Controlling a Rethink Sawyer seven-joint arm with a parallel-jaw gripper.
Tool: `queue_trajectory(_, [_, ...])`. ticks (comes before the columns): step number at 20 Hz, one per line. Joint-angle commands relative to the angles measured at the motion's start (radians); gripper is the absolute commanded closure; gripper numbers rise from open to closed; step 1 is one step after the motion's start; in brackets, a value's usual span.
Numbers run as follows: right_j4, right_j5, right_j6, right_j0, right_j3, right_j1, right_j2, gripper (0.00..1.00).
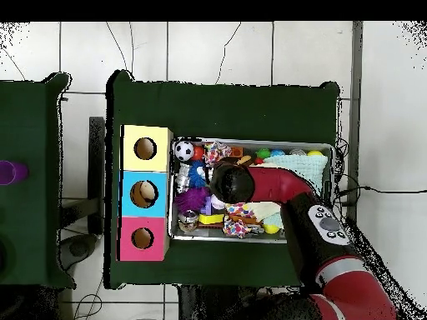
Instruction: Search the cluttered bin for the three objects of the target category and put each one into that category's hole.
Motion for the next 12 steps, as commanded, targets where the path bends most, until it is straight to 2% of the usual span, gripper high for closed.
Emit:
queue_trajectory(1, [-0.063,-0.069,0.04,0.005,-0.068,0.142,0.002,1.0])
queue_trajectory(12, [-0.045,-0.036,0.063,0.028,-0.046,0.111,-0.016,1.0])
